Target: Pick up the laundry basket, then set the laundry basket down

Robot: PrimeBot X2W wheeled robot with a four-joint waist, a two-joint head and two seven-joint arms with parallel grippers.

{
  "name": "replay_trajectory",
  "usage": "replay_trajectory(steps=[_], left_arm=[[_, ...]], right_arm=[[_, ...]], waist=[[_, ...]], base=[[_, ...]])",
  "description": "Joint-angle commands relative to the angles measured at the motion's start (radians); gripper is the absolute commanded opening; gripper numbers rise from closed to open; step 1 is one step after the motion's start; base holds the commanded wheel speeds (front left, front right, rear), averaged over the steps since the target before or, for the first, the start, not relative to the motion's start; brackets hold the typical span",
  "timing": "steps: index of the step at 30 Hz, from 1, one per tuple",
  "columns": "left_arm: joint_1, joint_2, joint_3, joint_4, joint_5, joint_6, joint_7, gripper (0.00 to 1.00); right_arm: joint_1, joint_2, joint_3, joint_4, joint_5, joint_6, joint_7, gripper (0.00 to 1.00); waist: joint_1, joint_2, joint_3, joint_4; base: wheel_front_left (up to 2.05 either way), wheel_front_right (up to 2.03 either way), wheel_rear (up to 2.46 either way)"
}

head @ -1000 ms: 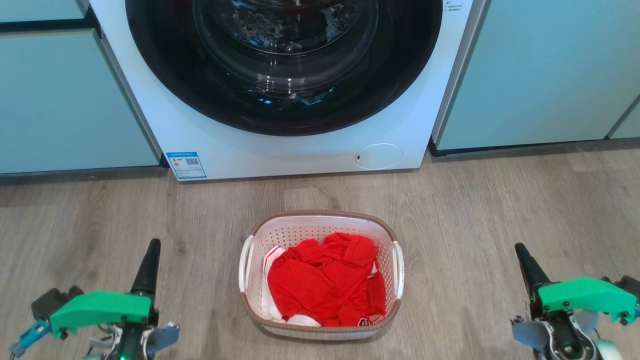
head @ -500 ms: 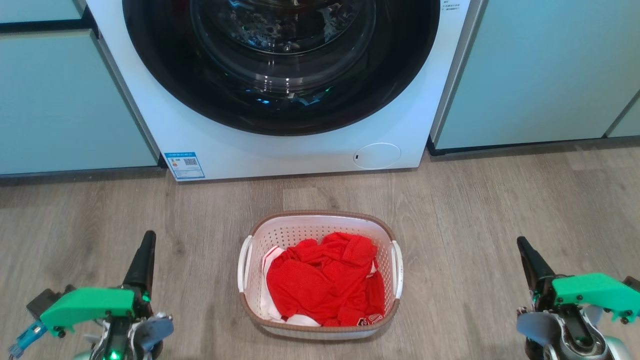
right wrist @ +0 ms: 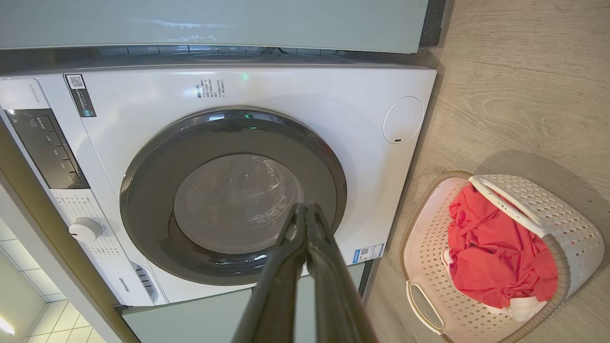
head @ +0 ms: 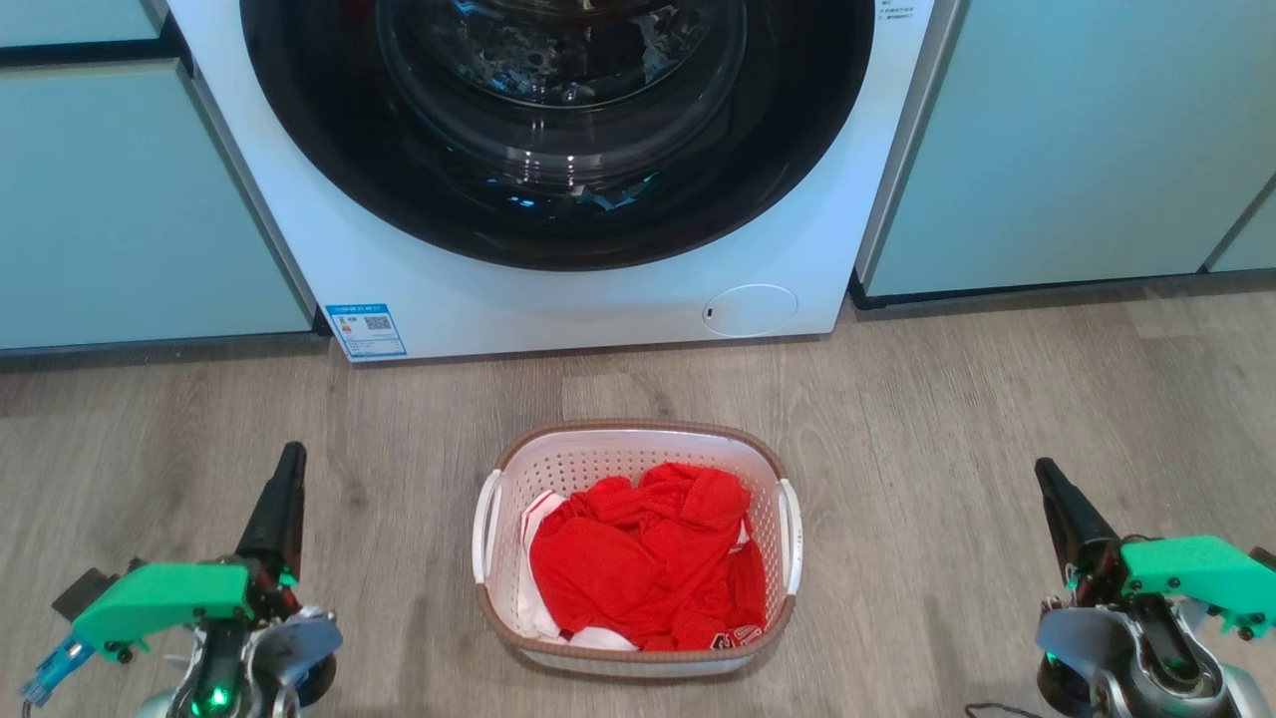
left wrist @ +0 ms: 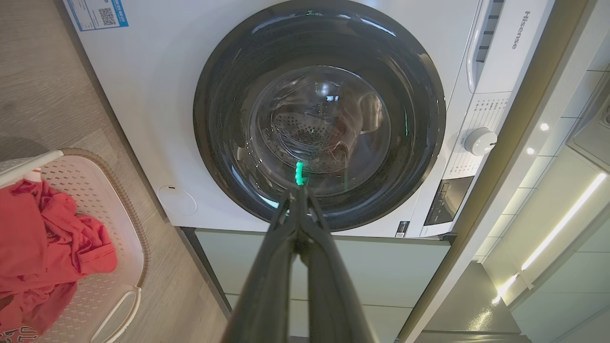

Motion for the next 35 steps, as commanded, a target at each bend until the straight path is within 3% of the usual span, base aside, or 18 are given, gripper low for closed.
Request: replay_trajectory(steps=[1, 35], left_arm=[[-0.053, 0.009, 0.041, -0.029, -0.004, -0.007, 0.007, 0.0], [-0.054, 0.003, 0.05, -0.029, 0.003, -0.007, 0.014, 0.0]], right_arm=[[-0.045, -0.012, 0.016, -0.032, 0.004, 0.006, 0.006, 0.0], [-0.046, -0.005, 0.005, -0.031, -0.005, 0.006, 0.014, 0.0]], waist=[[0.0, 0.0, 0.0, 0.0], [0.0, 0.0, 0.0, 0.0]], base=[[0.0, 0.0, 0.0], [0.0, 0.0, 0.0]])
